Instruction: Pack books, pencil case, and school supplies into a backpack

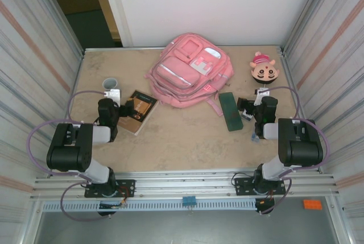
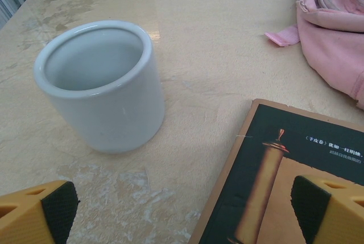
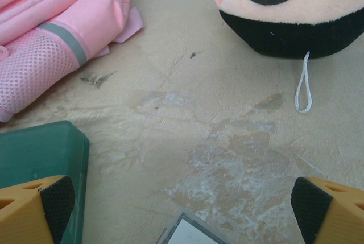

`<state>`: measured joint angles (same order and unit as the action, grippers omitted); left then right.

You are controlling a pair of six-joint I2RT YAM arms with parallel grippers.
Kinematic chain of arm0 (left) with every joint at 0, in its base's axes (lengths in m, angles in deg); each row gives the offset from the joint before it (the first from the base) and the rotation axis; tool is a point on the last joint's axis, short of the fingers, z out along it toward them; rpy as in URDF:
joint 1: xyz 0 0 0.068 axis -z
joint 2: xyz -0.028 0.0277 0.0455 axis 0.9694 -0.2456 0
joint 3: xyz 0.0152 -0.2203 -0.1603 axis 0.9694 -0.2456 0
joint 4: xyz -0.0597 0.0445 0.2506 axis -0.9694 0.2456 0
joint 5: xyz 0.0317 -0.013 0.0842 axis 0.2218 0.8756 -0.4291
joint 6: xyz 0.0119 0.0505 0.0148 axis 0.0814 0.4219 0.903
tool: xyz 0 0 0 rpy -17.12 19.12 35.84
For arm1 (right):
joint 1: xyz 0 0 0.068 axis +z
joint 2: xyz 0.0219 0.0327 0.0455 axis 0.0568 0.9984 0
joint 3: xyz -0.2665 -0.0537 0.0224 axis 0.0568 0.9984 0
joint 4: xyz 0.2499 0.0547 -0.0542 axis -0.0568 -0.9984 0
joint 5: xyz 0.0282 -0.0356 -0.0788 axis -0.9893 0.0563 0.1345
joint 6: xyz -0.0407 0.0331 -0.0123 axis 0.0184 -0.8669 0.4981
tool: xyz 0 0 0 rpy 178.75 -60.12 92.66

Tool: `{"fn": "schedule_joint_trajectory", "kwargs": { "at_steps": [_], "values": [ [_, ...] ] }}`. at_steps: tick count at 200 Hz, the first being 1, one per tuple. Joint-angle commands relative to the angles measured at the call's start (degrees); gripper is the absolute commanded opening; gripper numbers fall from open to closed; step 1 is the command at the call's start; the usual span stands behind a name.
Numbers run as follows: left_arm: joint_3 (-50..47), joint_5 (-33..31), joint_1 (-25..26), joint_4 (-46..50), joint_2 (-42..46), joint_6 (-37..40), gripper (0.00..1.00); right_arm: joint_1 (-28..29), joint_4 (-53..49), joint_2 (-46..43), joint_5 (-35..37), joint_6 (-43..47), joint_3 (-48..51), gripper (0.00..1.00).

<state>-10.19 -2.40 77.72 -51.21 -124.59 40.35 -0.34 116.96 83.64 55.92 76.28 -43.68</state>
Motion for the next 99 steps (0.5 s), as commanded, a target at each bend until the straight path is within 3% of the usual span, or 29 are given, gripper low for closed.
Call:
{"fn": "schedule_joint_trajectory", "kwargs": {
  "at_steps": [1, 16, 46, 68, 99],
  "values": [
    [0.66, 0.60, -0.38, -0.60, 0.80, -0.32, 0.99, 0.29, 0.80, -0.32, 1.00, -0.79, -0.87, 0.99],
    [1.30, -1.79, -0.22, 1.85, 3.16, -0.89, 0.98, 0.34, -5.01, -2.64, 0.85, -0.54, -3.13, 0.99],
    [12.60, -0.69, 1.33, 30.32, 12.99, -3.90, 0.93, 3.36, -29.42, -11.34, -1.57, 3.77, -14.52, 0.99],
    [17.89, 4.66, 2.78, 39.53, 16.30, -9.52, 0.85, 10.64, -44.73, -15.69, 2.72, 4.73, -24.76, 0.99],
    [20.36, 11.64, 6.86, 45.48, 16.94, -20.16, 0.78, 21.02, -60.48, -16.20, 5.37, -3.46, -36.01, 0.99]
  ]
}}
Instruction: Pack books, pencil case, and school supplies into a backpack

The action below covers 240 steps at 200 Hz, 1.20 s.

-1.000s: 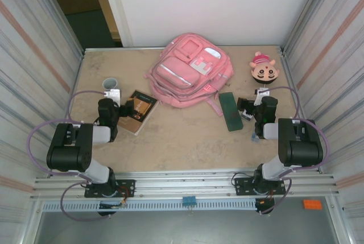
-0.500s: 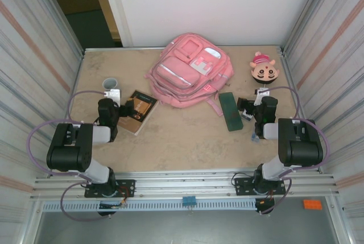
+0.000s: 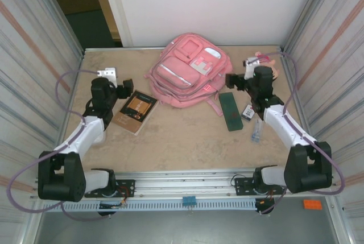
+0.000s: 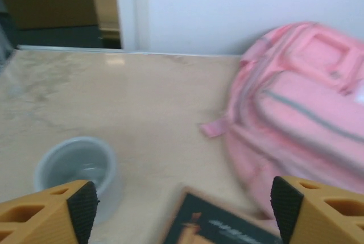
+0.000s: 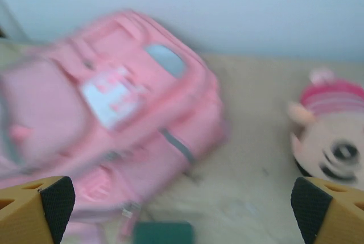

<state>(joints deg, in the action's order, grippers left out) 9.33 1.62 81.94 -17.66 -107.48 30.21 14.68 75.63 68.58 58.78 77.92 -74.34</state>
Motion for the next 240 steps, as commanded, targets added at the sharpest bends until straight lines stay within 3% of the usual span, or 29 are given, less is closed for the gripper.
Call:
{"fn": "schedule_joint_trajectory", "kwargs": {
  "at_steps": [1, 21, 39, 63, 107, 131, 160, 216, 240],
  "values": [
    [0.88, 7.97, 2.81, 11.99, -0.19, -10.35, 0.78, 6.34, -19.52, -1.13, 2.52, -5.37, -5.56, 0.99],
    [0.74, 14.12, 7.64, 12.13, -1.72, -14.12, 0.74, 12.56, -21.60, -0.54, 2.60, -11.90, -6.84, 0.99],
    [0.30, 13.16, 12.25, 11.62, -4.17, -17.12, 0.73, 17.71, -17.32, 0.75, 1.42, -20.03, -5.24, 1.00],
    [-1.70, 16.18, 13.46, 5.19, -9.08, -22.55, 0.64, 23.99, -11.22, 6.93, 2.22, -24.65, -5.70, 0.90],
    [-2.19, 17.39, 13.49, 1.75, -15.88, -24.26, 0.59, 31.08, -10.14, 23.04, 5.47, -18.35, -16.36, 0.88],
    [-2.59, 15.43, 12.92, 1.55, -17.96, -24.31, 0.59, 33.39, -10.12, 31.69, 11.89, -13.13, -22.88, 0.87],
    [-3.75, 15.46, 10.25, -0.03, -21.30, -25.47, 0.58, 34.19, -8.39, 39.61, 14.84, -8.14, -28.49, 0.87],
    [-5.49, 14.77, 7.55, -3.21, -25.58, -26.09, 0.57, 34.21, -5.32, 50.48, 14.16, -1.98, -35.72, 0.87],
    [-6.02, 14.46, 5.59, -4.18, -26.13, -26.24, 0.57, 34.22, -4.26, 53.64, 17.32, 0.32, -36.94, 0.71]
  ]
}}
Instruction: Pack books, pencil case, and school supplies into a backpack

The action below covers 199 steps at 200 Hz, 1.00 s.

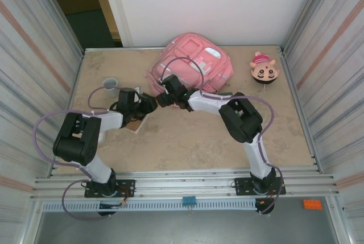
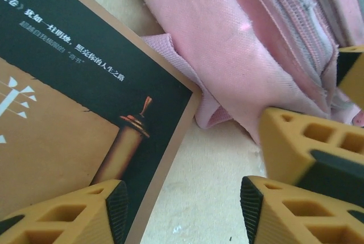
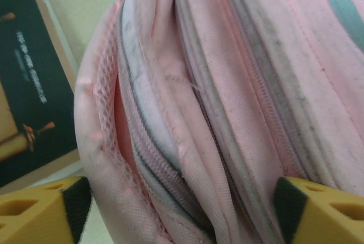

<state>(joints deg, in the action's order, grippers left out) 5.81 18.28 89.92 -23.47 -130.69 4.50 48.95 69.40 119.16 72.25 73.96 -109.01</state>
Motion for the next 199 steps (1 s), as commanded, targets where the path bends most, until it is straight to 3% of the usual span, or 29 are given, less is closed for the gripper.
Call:
{"fn": "schedule_joint_trajectory", "kwargs": {
  "at_steps": [1, 39, 53, 74, 140, 199],
  "values": [
    [-2.51, -2.19, -2.46, 1.62, -2.87, -0.54, 0.57, -0.06, 2.06, 3.15, 3.94, 4.46, -2.29, 0.70],
    [-3.80, -2.55, -6.73, 1.95, -1.37, 0.00, 0.57, 0.61, 0.75, 3.96, 6.62, 8.80, -3.76, 0.40],
    [-4.70, -2.49, -7.91, 1.14, -0.54, -1.01, 0.58, 0.99, 1.75, 2.06, 6.89, 10.13, -1.63, 0.18],
    [-5.08, -2.78, -8.36, 1.46, 0.18, -1.68, 0.58, 1.73, 5.53, -2.95, 5.67, 13.47, 4.39, 0.02],
    [-6.11, -2.54, -12.35, 1.02, 1.74, -4.97, 0.62, 3.38, 5.35, -23.36, -17.74, 24.91, 23.61, 0.00],
    [-6.12, -1.96, -14.97, 1.05, 0.81, -7.70, 0.64, 5.60, -8.95, -36.68, -26.26, 26.61, 30.48, 0.00]
  ]
}}
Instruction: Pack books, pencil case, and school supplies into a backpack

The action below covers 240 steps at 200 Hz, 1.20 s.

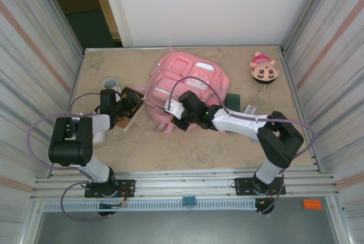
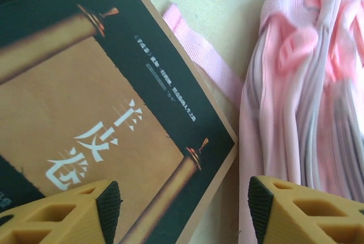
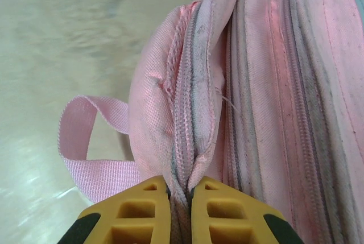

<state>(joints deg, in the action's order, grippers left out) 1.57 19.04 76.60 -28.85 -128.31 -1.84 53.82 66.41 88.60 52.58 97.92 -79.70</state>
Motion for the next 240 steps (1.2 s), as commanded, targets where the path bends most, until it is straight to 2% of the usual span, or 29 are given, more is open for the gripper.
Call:
{"fn": "schedule_joint_trajectory", "kwargs": {
  "at_steps": [1, 33, 40, 49, 56, 66, 90, 115, 136, 146, 168, 216, 240],
  "values": [
    [-1.88, -2.75, -1.68, 6.48, -1.55, -1.38, 0.64, 0.74, -6.25, -6.34, -6.61, 2.65, 1.31, 0.00],
    [-1.26, -3.58, -2.42, 7.26, -0.97, -1.50, 0.65, 0.76, -9.88, -15.58, -5.18, 0.22, 7.03, 0.01],
    [-0.96, -2.99, -2.46, 7.62, -0.49, -1.48, 0.64, 0.81, -10.34, -17.68, -4.12, -0.86, 7.84, 0.10],
    [-0.52, -1.85, -2.17, 8.06, 0.46, -1.24, 0.64, 0.77, -10.90, -20.26, -2.35, -3.68, 8.48, 0.30],
    [-0.05, -1.12, -1.88, 8.92, 1.54, -1.09, 0.64, 0.69, -11.10, -22.21, -0.47, -6.34, 8.70, 0.39],
    [0.54, -0.47, -1.14, 10.76, 3.61, -0.47, 0.64, 0.07, -11.50, -24.82, 1.53, -10.98, 8.82, 0.46],
    [1.64, -0.60, 1.39, 15.93, 9.65, 1.11, 0.62, -3.88, -11.96, -30.40, 3.20, -25.12, 9.85, 0.57],
    [2.46, 1.63, 4.57, 18.01, 12.15, 1.06, 0.61, -8.08, -8.75, -35.81, 4.69, -40.02, 14.97, 0.58],
    [4.09, 2.37, 7.88, 18.51, 10.38, 1.33, 0.60, -10.85, -9.17, -38.92, 8.94, -49.63, 18.33, 0.60],
    [5.25, 2.21, 8.96, 18.93, 8.70, 1.76, 0.60, -12.53, -8.91, -39.24, 8.07, -52.48, 19.71, 0.62],
    [7.32, 2.93, 9.46, 18.10, 3.42, 1.79, 0.60, -15.53, -8.14, -37.71, 3.71, -55.46, 20.76, 0.62],
    [11.32, 0.01, 9.57, 17.02, -4.85, 3.08, 0.59, -16.10, -9.96, -30.39, 3.40, -57.12, 18.95, 0.63],
    [12.72, 0.64, 8.46, 15.36, -8.22, 2.40, 0.60, -16.05, -10.53, -28.15, 2.88, -57.90, 17.06, 0.64]
  ]
}}
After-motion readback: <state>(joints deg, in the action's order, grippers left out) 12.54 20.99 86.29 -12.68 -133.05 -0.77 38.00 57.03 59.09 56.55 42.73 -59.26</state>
